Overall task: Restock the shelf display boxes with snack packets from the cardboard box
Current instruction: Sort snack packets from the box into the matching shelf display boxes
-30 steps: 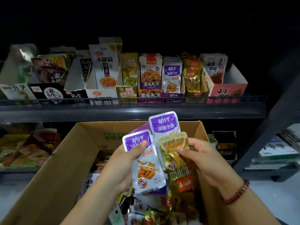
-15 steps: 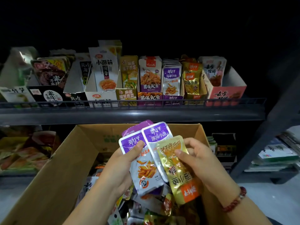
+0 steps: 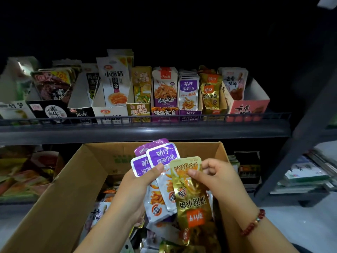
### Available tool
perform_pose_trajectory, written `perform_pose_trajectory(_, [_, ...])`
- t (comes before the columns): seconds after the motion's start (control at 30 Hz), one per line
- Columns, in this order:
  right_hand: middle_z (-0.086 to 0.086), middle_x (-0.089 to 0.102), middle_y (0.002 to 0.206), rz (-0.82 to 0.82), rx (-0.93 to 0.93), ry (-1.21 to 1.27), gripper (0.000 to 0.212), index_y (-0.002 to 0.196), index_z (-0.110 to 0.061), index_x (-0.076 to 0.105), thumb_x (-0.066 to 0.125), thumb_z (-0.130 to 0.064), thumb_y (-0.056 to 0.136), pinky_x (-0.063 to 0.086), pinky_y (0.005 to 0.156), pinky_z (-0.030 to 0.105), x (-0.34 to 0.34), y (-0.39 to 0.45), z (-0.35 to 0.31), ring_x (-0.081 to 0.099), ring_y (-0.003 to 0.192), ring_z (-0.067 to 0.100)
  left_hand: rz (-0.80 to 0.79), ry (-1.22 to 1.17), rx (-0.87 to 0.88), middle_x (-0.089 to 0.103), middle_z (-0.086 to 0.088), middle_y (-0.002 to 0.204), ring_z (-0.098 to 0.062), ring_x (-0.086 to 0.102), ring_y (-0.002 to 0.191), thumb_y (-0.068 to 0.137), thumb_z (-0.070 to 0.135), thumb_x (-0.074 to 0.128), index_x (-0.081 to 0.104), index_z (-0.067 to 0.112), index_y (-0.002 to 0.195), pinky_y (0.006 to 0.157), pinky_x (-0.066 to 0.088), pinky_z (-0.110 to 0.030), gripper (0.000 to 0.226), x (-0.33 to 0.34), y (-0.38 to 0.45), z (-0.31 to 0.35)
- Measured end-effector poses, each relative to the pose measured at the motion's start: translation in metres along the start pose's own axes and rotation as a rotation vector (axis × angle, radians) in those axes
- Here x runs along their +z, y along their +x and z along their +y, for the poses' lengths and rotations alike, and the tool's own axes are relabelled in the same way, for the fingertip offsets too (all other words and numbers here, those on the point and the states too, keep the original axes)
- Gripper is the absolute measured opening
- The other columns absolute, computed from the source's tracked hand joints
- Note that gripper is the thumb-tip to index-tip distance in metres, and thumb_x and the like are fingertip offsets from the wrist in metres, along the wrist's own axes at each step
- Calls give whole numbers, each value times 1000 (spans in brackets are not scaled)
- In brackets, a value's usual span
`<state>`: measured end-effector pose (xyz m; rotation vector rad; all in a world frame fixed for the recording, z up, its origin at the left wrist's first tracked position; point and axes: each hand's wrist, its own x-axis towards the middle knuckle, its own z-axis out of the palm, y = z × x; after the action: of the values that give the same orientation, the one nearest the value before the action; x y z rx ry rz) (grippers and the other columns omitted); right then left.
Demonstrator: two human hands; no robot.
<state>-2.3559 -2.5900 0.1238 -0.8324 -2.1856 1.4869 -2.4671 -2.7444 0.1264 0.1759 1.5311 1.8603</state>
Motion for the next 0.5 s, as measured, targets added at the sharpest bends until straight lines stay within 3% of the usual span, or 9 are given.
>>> perform_pose_trajectory(0.13, [15, 70, 77, 0, -58, -22, 21, 77, -15, 69, 74, -35, 79, 56, 73, 53, -4, 3, -3, 68, 76, 34, 24, 64, 48, 75, -13, 97, -33, 72, 89, 65, 26, 73, 62, 8, 111, 89, 53, -56, 51, -2, -2, 6])
perform_pose_trajectory(0.23, [3, 71, 72, -50, -95, -112, 12, 78, -23, 66, 75, -32, 79, 57, 71, 43, -1, 5, -12, 69, 71, 20, -23, 132, 47, 75, -12, 95, -32, 73, 87, 65, 27, 74, 63, 9, 108, 89, 54, -55, 48, 0, -5, 11])
perform_pose_trajectory(0.33, [-7, 66, 61, -51, -76, -151, 25, 87, -28, 58, 80, -29, 74, 55, 62, 30, 7, 7, -20, 65, 60, 5, -43, 220, 67, 76, -9, 91, -29, 73, 85, 75, 19, 75, 66, 10, 103, 89, 54, -54, 31, 2, -7, 11])
perform_pose_trajectory(0.5, [-4, 69, 88, -34, -24, -79, 39, 99, -31, 57, 80, -40, 70, 57, 72, 32, 3, 10, -27, 67, 78, 9, 104, 70, 117, 75, -11, 92, -32, 72, 86, 83, 9, 72, 66, 9, 102, 87, 55, -51, 20, 2, 0, 19])
